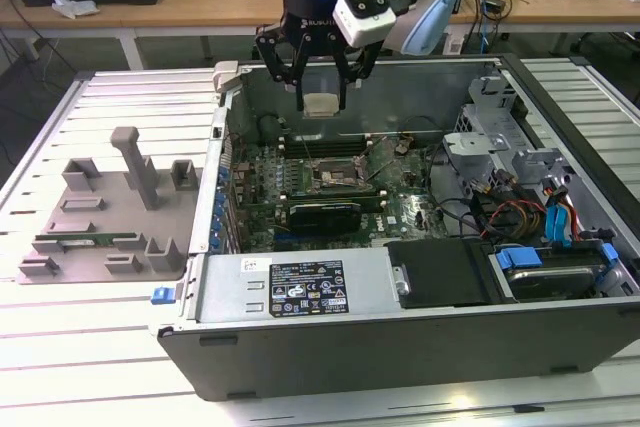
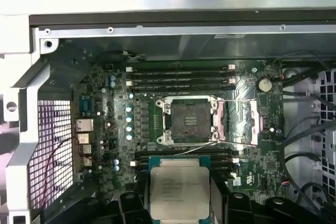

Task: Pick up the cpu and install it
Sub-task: 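Pick up the cpu and move it towards the insertion slot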

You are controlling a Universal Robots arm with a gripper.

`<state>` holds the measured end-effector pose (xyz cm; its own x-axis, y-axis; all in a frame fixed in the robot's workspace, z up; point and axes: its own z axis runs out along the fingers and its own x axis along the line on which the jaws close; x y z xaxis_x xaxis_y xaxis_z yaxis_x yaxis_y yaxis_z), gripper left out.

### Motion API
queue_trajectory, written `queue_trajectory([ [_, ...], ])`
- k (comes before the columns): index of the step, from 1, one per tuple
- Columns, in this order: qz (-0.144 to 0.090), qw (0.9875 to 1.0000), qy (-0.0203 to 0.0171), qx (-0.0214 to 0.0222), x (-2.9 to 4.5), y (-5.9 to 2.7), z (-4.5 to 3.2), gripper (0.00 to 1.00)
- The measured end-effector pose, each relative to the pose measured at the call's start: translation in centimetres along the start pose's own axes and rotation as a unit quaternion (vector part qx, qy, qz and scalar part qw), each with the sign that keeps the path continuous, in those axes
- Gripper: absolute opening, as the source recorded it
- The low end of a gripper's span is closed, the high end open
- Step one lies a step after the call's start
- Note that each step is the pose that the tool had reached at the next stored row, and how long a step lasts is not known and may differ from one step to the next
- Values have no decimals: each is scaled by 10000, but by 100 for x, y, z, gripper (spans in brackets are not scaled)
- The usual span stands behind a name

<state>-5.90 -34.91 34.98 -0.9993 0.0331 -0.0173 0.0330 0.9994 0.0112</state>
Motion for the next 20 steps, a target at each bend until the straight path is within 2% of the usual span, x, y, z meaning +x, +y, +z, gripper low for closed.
queue_trajectory([
  [2, 0, 10000, 0, -1, -8, 38, 47, 55],
  [5, -1, 10000, 1, 0, -32, 139, 164, 55],
  [9, 0, 10000, 4, 0, -81, 189, 268, 55],
  [13, 0, 10000, 4, 0, -118, 225, 375, 55],
  [20, -72, 10000, 5, -2, -135, 248, 564, 55],
])
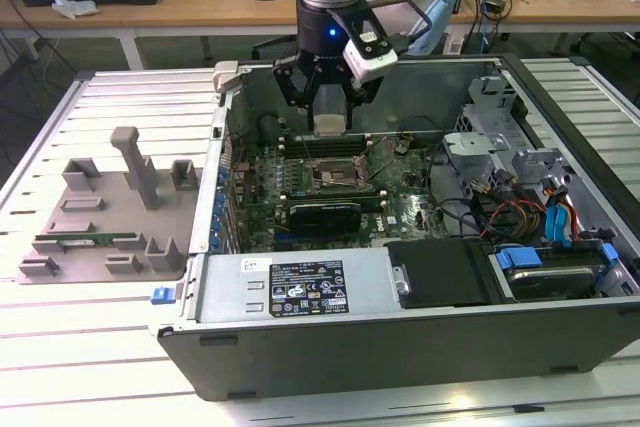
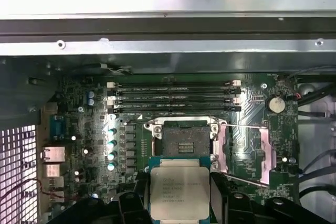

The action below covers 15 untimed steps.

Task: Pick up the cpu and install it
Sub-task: 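Pick up the cpu and move it towards the insertion slot, then place the cpu into insertion slot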

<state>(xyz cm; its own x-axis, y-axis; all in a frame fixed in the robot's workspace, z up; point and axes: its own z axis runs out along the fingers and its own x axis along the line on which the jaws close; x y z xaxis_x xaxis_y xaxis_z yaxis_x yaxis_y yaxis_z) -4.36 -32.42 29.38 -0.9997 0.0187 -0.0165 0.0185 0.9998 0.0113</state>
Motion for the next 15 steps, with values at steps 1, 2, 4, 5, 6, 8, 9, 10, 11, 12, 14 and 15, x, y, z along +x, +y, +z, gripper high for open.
queue_trajectory([
  [1, -23, 10000, 0, 0, -43, 8, 40, 55],
  [2, -31, 10000, 0, 0, -51, 9, 56, 55],
  [4, -49, 10000, 0, 0, -56, 9, 101, 55],
  [5, -62, 10000, 0, -1, -59, 10, 125, 55],
  [6, -70, 10000, 0, -1, -61, 10, 139, 55],
  [8, -83, 10000, 1, 0, -63, 11, 167, 55],
  [9, -83, 10000, 1, 0, -63, 11, 167, 55],
  [10, -84, 10000, 1, -1, -63, 11, 169, 55],
  [11, -84, 10000, 1, -1, -63, 11, 169, 55],
  [12, -83, 10000, 1, -1, -63, 11, 170, 55],
  [14, -84, 10000, 1, -1, -63, 11, 170, 55],
  [15, -83, 10000, 1, 0, -63, 11, 170, 55],
])
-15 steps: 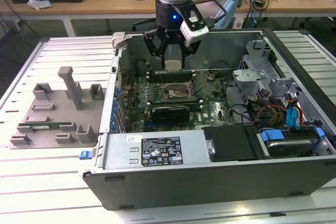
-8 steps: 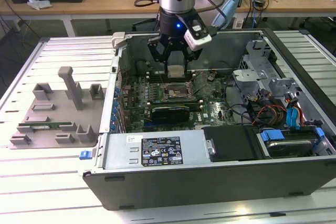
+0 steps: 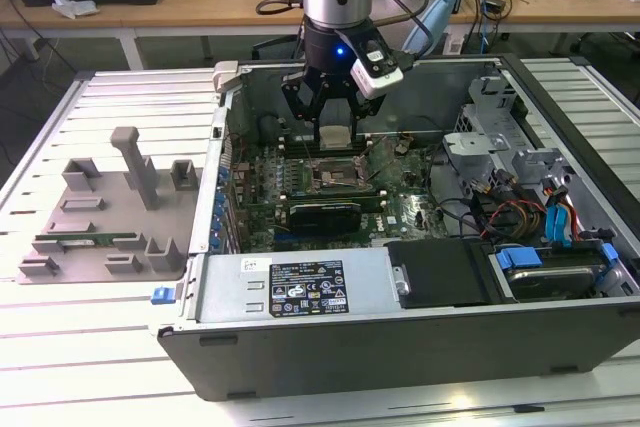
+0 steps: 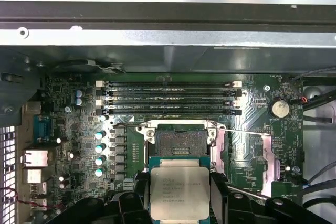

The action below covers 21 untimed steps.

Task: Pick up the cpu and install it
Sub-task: 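Place the cpu into insertion slot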

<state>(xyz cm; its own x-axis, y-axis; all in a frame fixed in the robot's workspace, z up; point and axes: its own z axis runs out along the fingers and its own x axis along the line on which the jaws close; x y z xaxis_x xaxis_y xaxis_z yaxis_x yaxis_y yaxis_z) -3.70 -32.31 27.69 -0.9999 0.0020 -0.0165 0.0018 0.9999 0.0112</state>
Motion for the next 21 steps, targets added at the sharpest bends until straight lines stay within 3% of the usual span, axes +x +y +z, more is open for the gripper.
queue_trajectory([
  [8, 35, 10000, 0, 0, 0, 0, 1, 55],
  [12, 428, 9991, -5, 6, 0, 0, 1, 55],
  [15, 944, 9955, -11, 15, 0, 0, 1, 55],
  [18, 1471, 9891, -17, 24, 0, 0, 2, 55],
  [20, 1662, 9861, -19, 27, 0, 0, 2, 55],
  [21, 1800, 9837, -21, 29, 0, 0, 2, 55],
])
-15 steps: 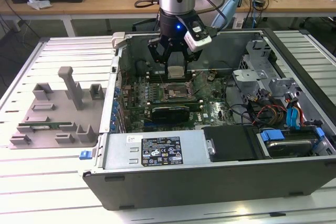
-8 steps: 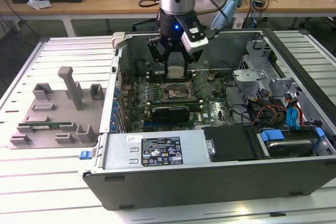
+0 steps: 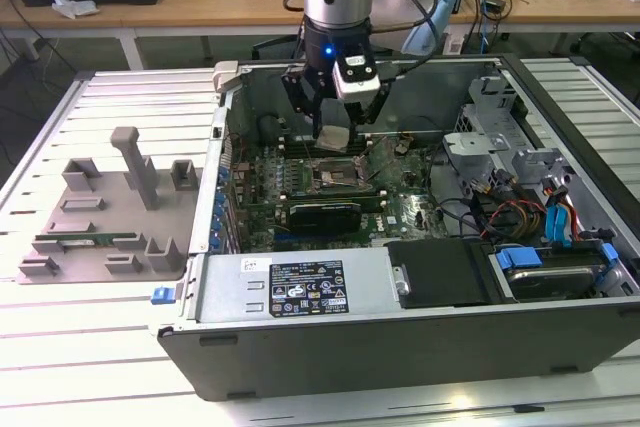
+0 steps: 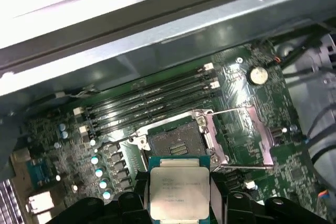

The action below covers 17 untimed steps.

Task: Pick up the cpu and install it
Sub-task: 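Place the cpu into insertion slot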

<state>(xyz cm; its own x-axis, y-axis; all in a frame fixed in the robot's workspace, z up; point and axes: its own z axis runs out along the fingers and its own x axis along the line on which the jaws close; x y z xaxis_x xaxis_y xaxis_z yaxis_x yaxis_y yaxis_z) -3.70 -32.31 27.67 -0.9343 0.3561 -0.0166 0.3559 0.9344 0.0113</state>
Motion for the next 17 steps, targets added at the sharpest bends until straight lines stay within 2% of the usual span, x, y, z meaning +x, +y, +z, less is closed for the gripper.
queue_trajectory([
  [2, 156, 9999, -2, 3, 0, 0, 0, 55],
  [3, 314, 9995, -4, 5, 0, 0, 0, 55],
  [5, 487, 9988, -5, 8, 0, 0, 1, 55],
  [6, 770, 9970, -9, 13, 0, 0, 1, 55],
  [8, 932, 9956, -10, 15, 0, 0, 2, 55],
  [9, 1078, 9942, -12, 18, 0, 0, 2, 55],
  [12, 1324, 9912, -15, 22, 0, 0, 3, 55],
  [16, 1708, 9853, -19, 28, 0, 0, 4, 55],
  [17, 1833, 9830, -21, 31, 0, 0, 4, 55],
])
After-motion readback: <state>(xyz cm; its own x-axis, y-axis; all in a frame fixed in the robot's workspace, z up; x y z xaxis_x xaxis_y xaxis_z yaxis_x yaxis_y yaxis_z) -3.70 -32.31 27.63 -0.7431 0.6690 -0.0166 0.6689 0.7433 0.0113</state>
